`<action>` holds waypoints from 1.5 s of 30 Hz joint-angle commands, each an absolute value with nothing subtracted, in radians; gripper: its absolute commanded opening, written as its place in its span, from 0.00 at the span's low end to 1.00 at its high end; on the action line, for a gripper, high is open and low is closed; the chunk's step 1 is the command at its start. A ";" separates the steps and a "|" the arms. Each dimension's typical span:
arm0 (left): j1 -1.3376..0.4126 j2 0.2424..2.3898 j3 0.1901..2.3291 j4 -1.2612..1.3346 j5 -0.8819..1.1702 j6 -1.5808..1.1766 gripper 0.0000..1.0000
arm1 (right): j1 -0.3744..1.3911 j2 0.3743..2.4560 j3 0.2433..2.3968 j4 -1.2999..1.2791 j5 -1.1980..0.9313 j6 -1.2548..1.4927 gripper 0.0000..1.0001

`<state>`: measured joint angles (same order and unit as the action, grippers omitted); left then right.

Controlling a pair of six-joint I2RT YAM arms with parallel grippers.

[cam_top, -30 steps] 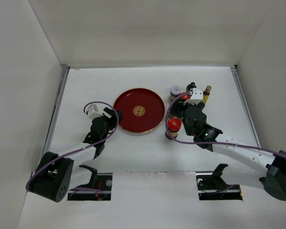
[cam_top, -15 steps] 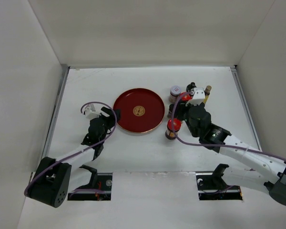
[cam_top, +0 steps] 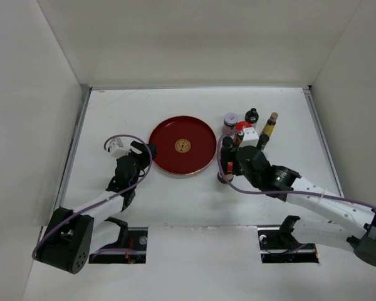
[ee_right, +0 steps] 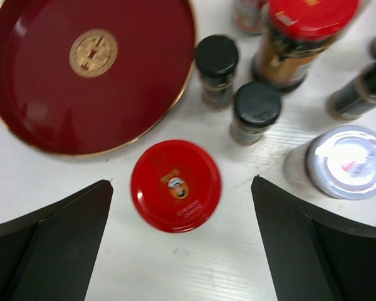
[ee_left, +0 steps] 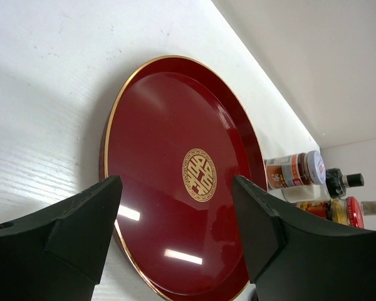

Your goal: Organize the condiment bottles

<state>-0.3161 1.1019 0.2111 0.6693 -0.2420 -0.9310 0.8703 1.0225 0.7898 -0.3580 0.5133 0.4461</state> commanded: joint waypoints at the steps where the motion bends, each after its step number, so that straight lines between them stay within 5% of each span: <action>1: -0.309 1.083 0.201 0.718 -0.256 -0.930 0.69 | 0.898 1.063 0.814 -0.350 0.440 0.457 1.00; 13: -0.301 1.109 0.202 0.724 -0.230 -0.945 0.69 | 0.877 1.218 0.811 -0.325 0.452 0.459 1.00; 16: -0.301 1.112 0.202 0.727 -0.236 -0.945 0.69 | 0.875 1.235 0.796 -0.279 0.463 0.465 0.93; 22: -0.298 1.083 0.187 0.753 -0.227 -0.940 0.69 | 0.892 1.200 0.773 -0.183 0.532 0.440 0.60; 30: -0.291 1.094 0.187 0.742 -0.239 -0.948 0.69 | 0.918 1.100 0.900 -0.164 0.537 0.368 0.56; 45: -0.239 1.062 0.166 0.719 -0.230 -0.965 0.68 | 0.768 1.817 1.486 0.114 0.361 0.203 0.58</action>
<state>-0.2550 1.0859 0.1768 0.6895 -0.2310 -0.9520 0.7895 1.7580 1.3346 -0.0589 0.3748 0.2451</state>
